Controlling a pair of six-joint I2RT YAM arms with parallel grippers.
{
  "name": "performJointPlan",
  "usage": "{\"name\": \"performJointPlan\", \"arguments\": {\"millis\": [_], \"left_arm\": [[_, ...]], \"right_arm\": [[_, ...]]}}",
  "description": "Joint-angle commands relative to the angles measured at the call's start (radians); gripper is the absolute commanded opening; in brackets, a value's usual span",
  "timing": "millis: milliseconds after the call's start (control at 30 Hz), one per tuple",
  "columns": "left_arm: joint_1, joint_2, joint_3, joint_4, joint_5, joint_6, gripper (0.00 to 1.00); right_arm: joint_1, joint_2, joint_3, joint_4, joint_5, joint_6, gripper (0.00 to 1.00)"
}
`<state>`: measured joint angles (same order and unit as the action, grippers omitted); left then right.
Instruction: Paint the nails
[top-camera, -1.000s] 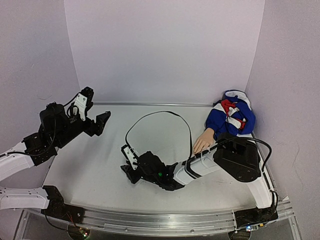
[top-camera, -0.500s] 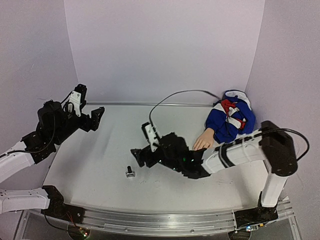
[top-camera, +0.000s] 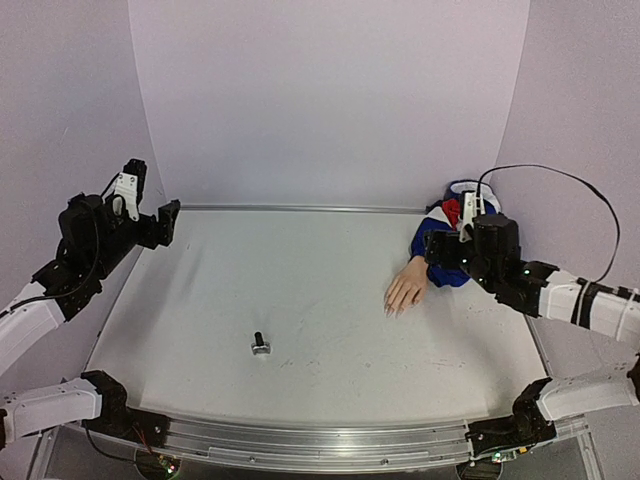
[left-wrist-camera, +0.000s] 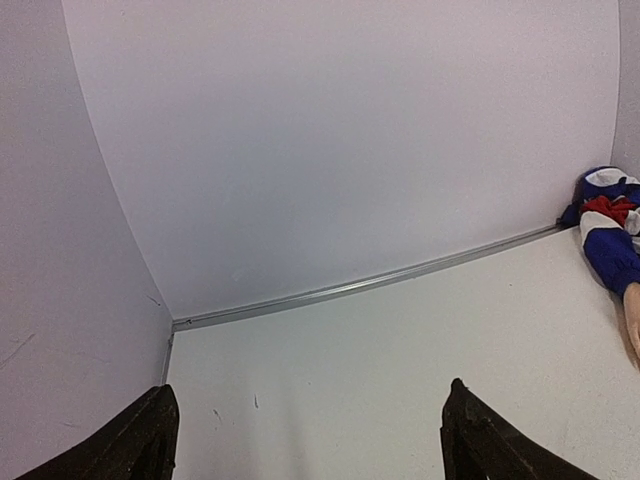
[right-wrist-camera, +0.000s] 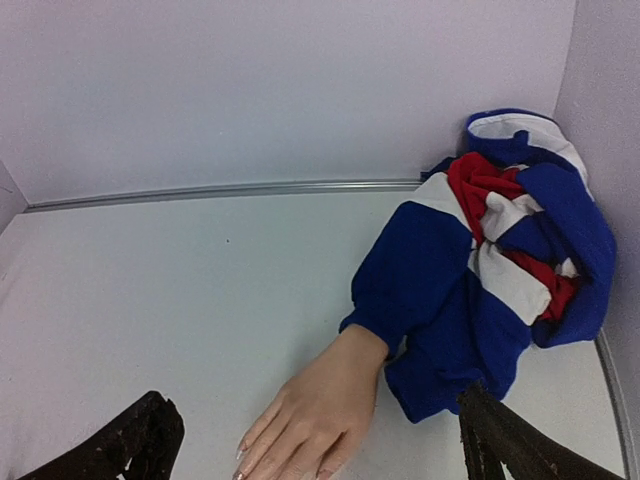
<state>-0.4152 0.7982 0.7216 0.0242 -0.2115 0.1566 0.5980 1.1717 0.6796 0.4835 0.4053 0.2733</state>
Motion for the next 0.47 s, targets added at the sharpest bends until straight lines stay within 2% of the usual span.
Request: {"name": "performJointPlan", "arguments": {"millis": [0,267,433], "left_arm": [[0.009,-0.023,0.093,-0.001,-0.009,0.034,0.92],[0.008,-0.005,0.136,-0.057,-0.024,-0.012,0.96],[0.008,0.008,0.139,-0.066,-0.006,-0.044,0.96]], "right_arm": [[-0.022,-0.16,0.016,-0.13,0.046,-0.013,0.98],[-0.023,-0.271,0.066,-0.21,0.143,-0.005,0.98],[-0.023,-0.332,0.074,-0.223,0.137,-0.049,0.98]]}}
